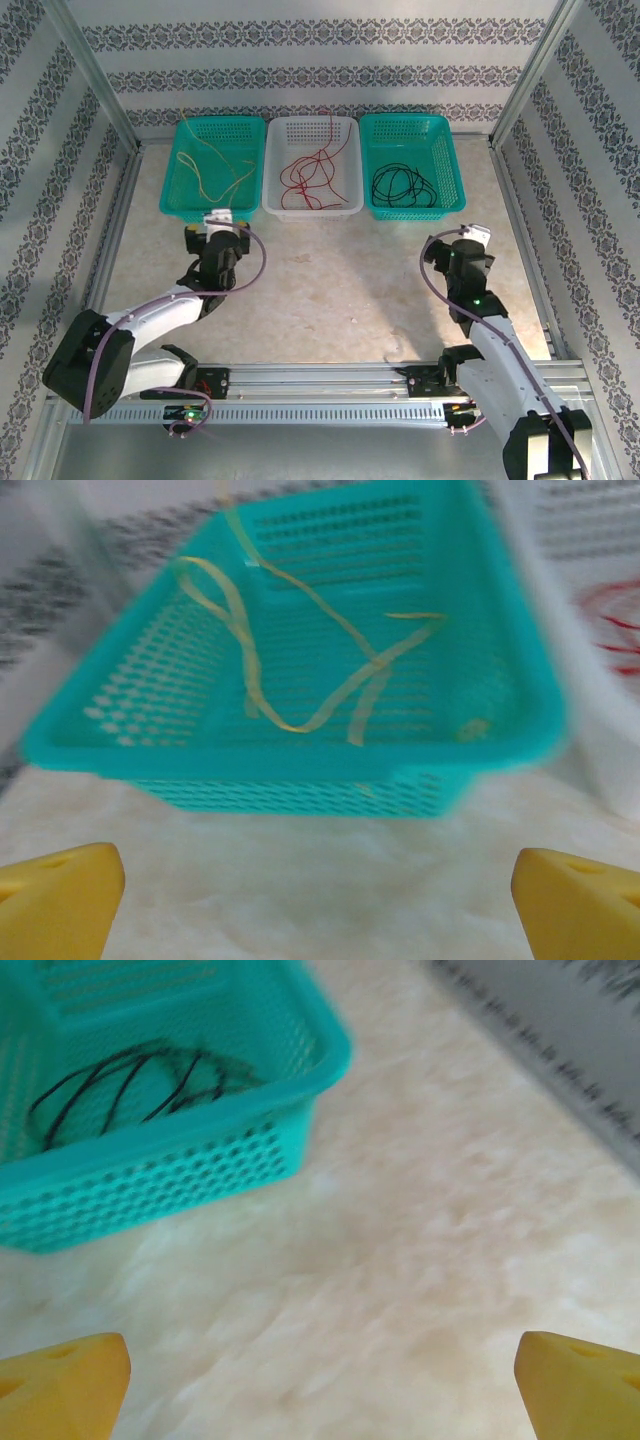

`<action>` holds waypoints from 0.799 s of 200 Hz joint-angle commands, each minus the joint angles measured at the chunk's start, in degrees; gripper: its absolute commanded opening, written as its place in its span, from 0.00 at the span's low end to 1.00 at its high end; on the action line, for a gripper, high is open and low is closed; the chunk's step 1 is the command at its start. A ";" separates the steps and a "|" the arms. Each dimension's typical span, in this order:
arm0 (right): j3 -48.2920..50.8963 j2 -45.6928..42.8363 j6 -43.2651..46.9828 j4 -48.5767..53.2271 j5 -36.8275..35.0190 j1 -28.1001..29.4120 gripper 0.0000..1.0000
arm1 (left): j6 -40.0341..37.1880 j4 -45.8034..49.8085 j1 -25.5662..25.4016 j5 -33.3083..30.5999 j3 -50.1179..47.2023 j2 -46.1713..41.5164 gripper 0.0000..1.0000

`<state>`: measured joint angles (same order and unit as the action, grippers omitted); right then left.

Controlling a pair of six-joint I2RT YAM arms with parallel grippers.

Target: Untangle the cables

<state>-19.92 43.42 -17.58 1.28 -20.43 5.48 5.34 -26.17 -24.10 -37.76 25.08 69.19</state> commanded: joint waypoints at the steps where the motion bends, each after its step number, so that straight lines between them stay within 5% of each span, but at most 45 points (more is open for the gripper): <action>1: 3.45 3.11 5.24 -13.38 -11.72 0.06 0.98 | -3.25 -6.16 3.98 -2.68 0.10 0.15 0.99; 18: 4.91 8.51 6.22 -18.74 -9.86 0.00 0.98 | -8.26 -7.00 4.77 -2.38 0.24 2.29 0.99; 59: 5.41 21.33 9.76 -37.47 0.44 -0.09 0.99 | -3.50 -3.55 7.71 1.62 -2.46 5.35 0.99; 77: 4.96 28.44 11.64 -48.29 6.18 -0.79 0.98 | -5.51 -15.84 9.82 8.11 -5.64 7.00 0.99; 95: 1.06 32.79 18.05 -47.50 13.07 -0.93 0.98 | -7.15 -21.30 11.91 12.20 -5.13 10.73 0.99; 123: 4.20 46.62 16.75 -69.75 18.76 -3.74 0.99 | -9.64 -31.38 15.58 17.41 -4.76 19.17 0.99; 141: 1.16 42.65 17.02 -57.05 19.92 -4.35 0.98 | -6.25 -26.13 18.72 22.65 -3.74 17.93 0.99; 160: -1.74 44.60 15.50 -55.35 19.06 -4.78 0.98 | -5.38 -39.05 20.97 26.23 -7.07 23.61 0.99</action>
<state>-17.28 87.94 -1.91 -53.06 -4.36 1.58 -1.69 -50.11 -5.67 -18.70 20.05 88.51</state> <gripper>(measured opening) 0.985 0.992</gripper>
